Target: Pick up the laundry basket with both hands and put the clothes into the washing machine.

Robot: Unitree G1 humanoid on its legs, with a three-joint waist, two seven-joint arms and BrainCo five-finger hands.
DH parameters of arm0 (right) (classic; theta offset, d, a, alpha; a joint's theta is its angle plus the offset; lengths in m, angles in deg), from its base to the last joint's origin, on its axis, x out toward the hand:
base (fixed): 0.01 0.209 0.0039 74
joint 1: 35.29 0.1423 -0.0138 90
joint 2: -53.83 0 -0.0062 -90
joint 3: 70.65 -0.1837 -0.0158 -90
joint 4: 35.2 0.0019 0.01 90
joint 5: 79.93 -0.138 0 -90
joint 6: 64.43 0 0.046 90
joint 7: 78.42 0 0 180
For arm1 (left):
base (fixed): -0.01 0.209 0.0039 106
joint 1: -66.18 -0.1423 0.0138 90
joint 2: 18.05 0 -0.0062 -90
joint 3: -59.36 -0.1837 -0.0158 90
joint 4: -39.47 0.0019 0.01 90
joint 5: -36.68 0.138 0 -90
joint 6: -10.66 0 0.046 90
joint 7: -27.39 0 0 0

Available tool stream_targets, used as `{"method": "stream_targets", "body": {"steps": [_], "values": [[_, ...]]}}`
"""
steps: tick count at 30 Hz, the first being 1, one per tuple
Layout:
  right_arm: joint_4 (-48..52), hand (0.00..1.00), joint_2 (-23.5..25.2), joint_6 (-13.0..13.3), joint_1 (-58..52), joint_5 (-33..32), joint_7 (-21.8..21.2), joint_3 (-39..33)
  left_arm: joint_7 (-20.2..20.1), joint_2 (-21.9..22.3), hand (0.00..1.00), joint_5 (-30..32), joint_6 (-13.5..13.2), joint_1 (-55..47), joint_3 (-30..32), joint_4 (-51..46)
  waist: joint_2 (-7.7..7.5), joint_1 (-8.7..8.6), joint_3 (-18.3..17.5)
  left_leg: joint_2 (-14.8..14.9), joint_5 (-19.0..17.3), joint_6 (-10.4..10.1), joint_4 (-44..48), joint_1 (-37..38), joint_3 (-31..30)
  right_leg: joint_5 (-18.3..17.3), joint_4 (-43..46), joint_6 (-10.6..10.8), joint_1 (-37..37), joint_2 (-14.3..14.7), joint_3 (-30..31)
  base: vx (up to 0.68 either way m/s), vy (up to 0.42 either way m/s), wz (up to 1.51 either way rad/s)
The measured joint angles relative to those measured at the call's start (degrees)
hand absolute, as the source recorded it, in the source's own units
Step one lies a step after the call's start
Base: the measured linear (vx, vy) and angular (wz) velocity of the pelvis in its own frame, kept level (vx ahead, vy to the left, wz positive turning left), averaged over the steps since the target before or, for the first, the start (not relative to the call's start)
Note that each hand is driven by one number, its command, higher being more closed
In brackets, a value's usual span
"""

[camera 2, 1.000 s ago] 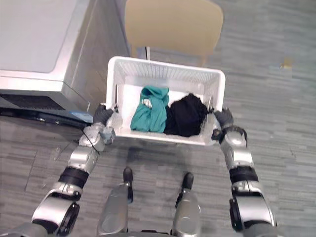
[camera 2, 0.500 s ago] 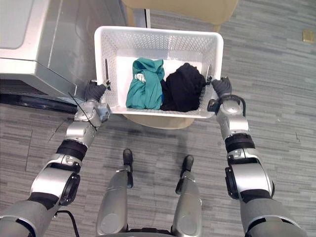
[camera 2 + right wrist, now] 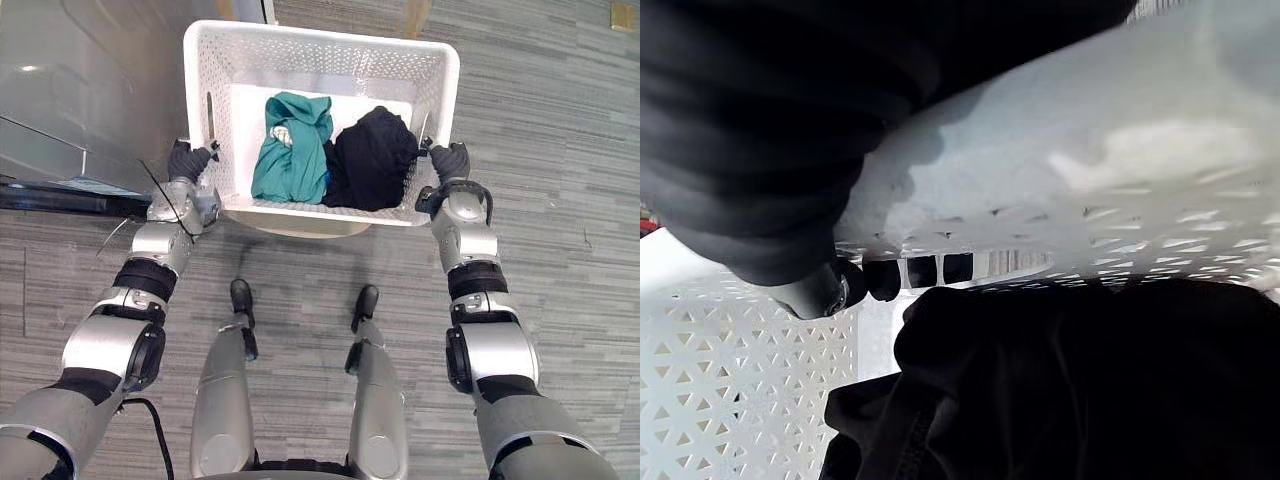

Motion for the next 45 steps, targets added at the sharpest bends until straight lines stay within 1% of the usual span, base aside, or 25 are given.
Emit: {"method": "stream_targets", "body": {"steps": [3, 5, 9, 13, 15, 16, 17, 20, 21, 24, 28, 30, 32, 33, 34, 35, 37, 39, 41, 43, 44, 45], "values": [[0.16, 0.00, 1.48, 0.57, 0.00, -0.58, -0.52, -1.11, 0.35, 0.08, 0.00, 1.62, 0.50, 0.18, 2.16, 0.01, 0.00, -0.28, 0.00, 0.32, 0.01, 0.01, 0.10, -0.02, 0.56, 0.00, 0.01, 0.00, -0.04, 0.07, -0.11, 0.02, -0.003, -0.02], [0.21, 0.00, 1.70, 0.63, 0.00, -0.74, -1.56, -1.08, 1.24, 0.01, 0.00, 2.52, 0.99, 0.52, 2.42, 0.02, 0.00, -0.58, 0.00, 0.32, 0.01, 0.01, 0.08, -0.02, 0.61, 0.00, 0.01, 0.00, -0.04, 0.03, -0.21, 0.03, 0.009, 0.01], [0.22, 0.00, 2.17, 1.09, -0.03, -3.96, -3.75, -0.88, 2.84, -0.06, 0.00, 3.10, 1.21, 0.74, 4.76, 0.14, 0.00, -1.20, 0.00, 0.42, 0.04, 0.02, 0.04, 0.03, 0.86, -0.01, 0.06, 0.00, -0.03, 0.00, -0.55, 0.02, 0.002, -0.01], [0.23, 0.00, 2.21, 1.79, -1.82, -7.41, -5.23, -0.41, 3.81, -0.34, 0.00, 3.92, 1.80, 0.75, 5.42, 0.17, 0.02, -0.76, -0.01, 0.84, 0.10, -0.03, -0.03, 0.87, 1.97, -0.06, 0.93, -0.06, 0.06, -0.15, -1.48, 0.03, -0.004, -0.03], [0.23, 0.00, 2.19, 1.80, -2.63, -8.39, -5.44, -0.40, 3.82, -0.49, 0.00, 3.98, 2.29, 0.65, 5.41, 0.17, 0.03, -0.03, -0.02, 0.87, 0.21, -0.21, -0.43, 1.85, 2.44, -0.39, 1.05, -0.55, 0.50, -0.22, -1.53, 0.03, -0.018, -0.06], [0.31, 0.00, 2.19, 1.81, -3.21, -8.51, -5.88, -0.22, 3.78, -0.79, 0.00, 4.24, 2.31, 0.45, 5.43, 0.17, 0.05, 0.31, -0.02, 0.96, 0.43, -0.53, -0.69, 2.47, 2.73, -0.68, 1.43, -0.88, 0.76, -0.22, -1.57, 0.03, -0.035, 0.01], [0.65, 0.00, 2.18, 1.81, -3.83, -8.69, -6.68, 0.29, 3.71, -1.38, 0.00, 5.09, 2.31, 0.21, 5.33, 0.17, 0.05, 0.24, -0.03, 1.02, 0.76, -0.99, -1.19, 3.01, 3.11, -1.20, 2.18, -1.03, 0.96, -0.36, -1.81, 0.04, -0.052, 0.12], [1.94, 0.00, 2.05, 1.83, -6.27, -8.87, -7.88, 2.32, 3.31, -2.45, 0.00, 6.18, 2.34, -1.11, 5.22, 0.16, 0.10, 0.26, -0.05, 0.85, 1.50, -1.10, -2.74, 5.34, 3.25, -3.08, 4.87, -1.53, 1.68, -0.96, -2.63, 0.03, -0.053, 0.13], [2.98, 0.00, 2.04, 1.83, -7.23, -8.89, -7.97, 3.46, 2.47, -3.04, 0.00, 6.28, 2.34, -1.84, 5.16, 0.13, 0.10, 0.29, -0.06, 0.71, 1.85, -1.23, -3.47, 6.21, 3.25, -3.49, 5.43, -1.50, 2.17, -1.14, -2.90, 0.03, -0.050, 0.11], [5.46, 0.00, 1.67, 1.83, -10.29, -9.07, -9.28, 3.70, 1.12, -3.12, 0.00, 6.53, 2.37, -3.58, 4.28, 0.13, 0.13, 0.15, -0.07, -0.08, 2.32, -1.22, -4.74, 8.67, 3.39, -4.88, 7.41, -1.49, 3.35, -2.13, -3.05, 0.02, -0.028, 0.13], [7.79, 0.00, 0.24, 1.84, -14.57, -9.50, -9.31, 3.66, -0.71, -3.11, 0.00, 6.54, 2.36, -6.09, 3.86, -0.07, 0.29, 0.04, -0.16, -1.00, 2.38, -1.16, -5.75, 12.04, 3.58, -6.65, 9.59, -1.20, 5.34, -3.20, -2.95, 0.03, -0.014, 0.09], [11.19, 0.00, -1.65, 2.16, -17.99, -9.49, -9.59, 3.40, -1.27, -3.12, 0.00, 6.52, 2.40, -9.80, 3.73, -4.40, 0.53, -0.06, -0.24, -1.98, 2.40, -1.17, -6.38, 13.91, 3.66, -7.98, 11.28, -1.20, 6.06, -3.97, -2.84, 0.03, -0.019, 0.10], [14.37, 0.00, -4.26, 3.57, -23.19, -9.52, -10.38, 0.29, -1.97, -3.42, 0.00, 6.47, 2.03, -17.87, 2.22, -14.26, 0.69, -0.02, -0.19, -3.27, 2.49, -1.28, -7.62, 17.68, 3.35, -10.66, 14.57, -0.88, 8.23, -5.48, -2.87, 0.04, -0.055, 0.21], [14.50, 0.00, -4.54, 4.01, -24.03, -9.50, -10.38, -0.56, -2.43, -3.44, 0.00, 6.44, 1.94, -19.51, 2.22, -16.33, 0.72, 0.05, -0.21, -3.55, 2.50, -1.28, -7.88, 18.31, 3.29, -11.11, 15.05, -0.86, 8.58, -5.80, -2.89, 0.03, -0.076, 0.21], [15.81, 0.00, -5.03, 4.43, -26.31, -9.49, -10.33, -2.52, -3.02, -3.44, 0.00, 6.43, 1.52, -23.00, 2.18, -20.96, 0.90, -0.04, -0.18, -4.22, 2.54, -1.25, -8.44, 19.48, 3.18, -12.01, 16.09, -0.57, 9.14, -6.20, -2.91, 0.03, -0.078, 0.15], [17.65, 0.00, -5.46, 4.95, -29.23, -9.46, -10.45, -4.26, -3.78, -3.44, 0.00, 6.43, 0.68, -26.17, 2.19, -24.42, 1.42, -0.01, -0.34, -4.56, 2.54, -1.24, -8.61, 20.08, 2.96, -12.34, 16.35, -0.44, 9.73, -6.46, -2.99, 0.02, -0.069, 0.14], [18.39, 0.00, -5.78, 5.07, -32.23, -9.45, -11.25, -5.93, -4.64, -3.44, 0.00, 6.43, 0.29, -29.33, 2.19, -27.34, 2.03, -0.18, -0.47, -5.03, 2.54, -1.21, -9.09, 21.27, 2.74, -12.67, 16.41, -0.14, 10.74, -6.85, -3.08, 0.03, -0.028, 0.08], [17.82, 0.00, -6.12, 4.99, -36.89, -9.34, -11.79, -7.48, -5.89, -3.42, 0.00, 6.42, 0.12, -33.56, 2.22, -30.23, 3.10, -0.49, -1.11, -5.68, 2.58, -1.09, -9.99, 23.22, 2.52, -13.07, 16.31, 0.31, 12.54, -7.28, -3.23, 0.04, -0.025, 0.08], [17.29, 0.00, -6.11, 4.88, -39.32, -9.24, -11.99, -9.09, -6.42, -3.40, 0.00, 6.42, 0.12, -36.32, 2.46, -31.62, 4.13, -0.79, -1.93, -5.98, 2.58, -1.06, -10.49, 23.90, 2.21, -13.17, 15.89, 0.44, 13.43, -7.46, -3.64, 0.02, -0.014, 0.09], [16.23, 0.00, -5.86, 3.97, -42.50, -8.26, -13.06, -12.35, -7.49, -2.80, 0.00, 6.21, 0.13, -41.52, 3.40, -35.61, 5.49, -1.36, -3.74, -6.21, 2.62, -1.00, -11.33, 24.89, 1.97, -13.34, 15.22, 0.71, 14.69, -7.65, -4.31, 0.04, -0.015, 0.11], [16.24, 0.00, -5.69, 3.84, -43.57, -8.16, -13.17, -13.11, -7.52, -2.01, 0.00, 6.18, 0.08, -42.83, 4.67, -36.66, 5.69, -1.37, -4.39, -6.26, 2.69, -0.91, -11.80, 25.23, 1.97, -13.35, 14.87, 0.72, 15.05, -7.61, -4.46, 0.06, -0.020, 0.06], [16.32, 0.00, -4.67, 3.81, -45.82, -8.06, -13.79, -14.96, -7.43, -0.36, 0.00, 6.22, -0.04, -45.80, 7.85, -39.18, 5.93, -1.31, -6.36, -6.32, 2.70, -0.89, -12.50, 25.66, 1.96, -13.47, 14.25, 0.90, 15.42, -7.54, -4.62, 0.09, -0.025, 0.06]]}}
